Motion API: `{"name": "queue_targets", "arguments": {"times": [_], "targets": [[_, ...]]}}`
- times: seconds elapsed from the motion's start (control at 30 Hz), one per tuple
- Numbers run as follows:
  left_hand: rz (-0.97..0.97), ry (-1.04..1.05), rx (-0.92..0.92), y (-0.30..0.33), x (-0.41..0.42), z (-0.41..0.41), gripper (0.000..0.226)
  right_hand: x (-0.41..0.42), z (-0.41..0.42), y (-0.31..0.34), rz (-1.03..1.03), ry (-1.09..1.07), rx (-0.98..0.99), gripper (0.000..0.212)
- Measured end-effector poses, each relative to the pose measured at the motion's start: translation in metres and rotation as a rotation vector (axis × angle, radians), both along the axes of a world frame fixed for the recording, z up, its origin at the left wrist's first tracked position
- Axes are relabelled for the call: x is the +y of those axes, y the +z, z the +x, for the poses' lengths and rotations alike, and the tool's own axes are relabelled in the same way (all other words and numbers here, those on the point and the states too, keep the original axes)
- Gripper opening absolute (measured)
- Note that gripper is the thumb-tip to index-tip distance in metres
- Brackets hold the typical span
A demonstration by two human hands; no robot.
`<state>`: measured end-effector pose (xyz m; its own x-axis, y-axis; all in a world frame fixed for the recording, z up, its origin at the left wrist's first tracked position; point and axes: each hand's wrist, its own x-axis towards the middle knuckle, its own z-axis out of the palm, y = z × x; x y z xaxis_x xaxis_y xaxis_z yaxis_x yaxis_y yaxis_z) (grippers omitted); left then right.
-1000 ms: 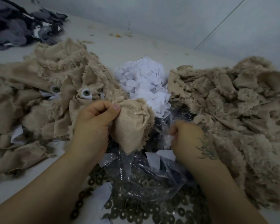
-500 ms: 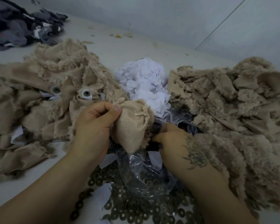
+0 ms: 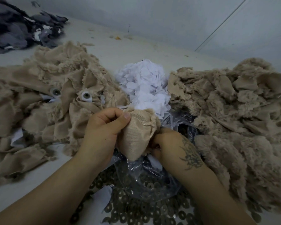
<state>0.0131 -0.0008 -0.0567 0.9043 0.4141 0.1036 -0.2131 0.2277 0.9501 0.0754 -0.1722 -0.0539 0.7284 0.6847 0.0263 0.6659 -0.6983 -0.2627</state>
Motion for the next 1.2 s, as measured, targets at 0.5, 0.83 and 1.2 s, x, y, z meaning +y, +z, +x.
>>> {"name": "queue_targets", "arguments": {"times": [0.5, 0.83, 1.2], "targets": [[0.05, -0.069, -0.018, -0.001, -0.005, 0.0, 0.019, 0.005, -0.008, 0.025, 1.212, -0.314, 1.305, 0.02], [-0.168, -0.053, -0.11, 0.007, -0.009, -0.001, 0.013, -0.006, -0.004, 0.025, 0.828, -0.262, 1.224, 0.009], [0.017, -0.056, -0.131, 0.002, -0.017, 0.0, 0.012, 0.007, -0.011, 0.013, 1.232, -0.172, 0.929, 0.024]]}}
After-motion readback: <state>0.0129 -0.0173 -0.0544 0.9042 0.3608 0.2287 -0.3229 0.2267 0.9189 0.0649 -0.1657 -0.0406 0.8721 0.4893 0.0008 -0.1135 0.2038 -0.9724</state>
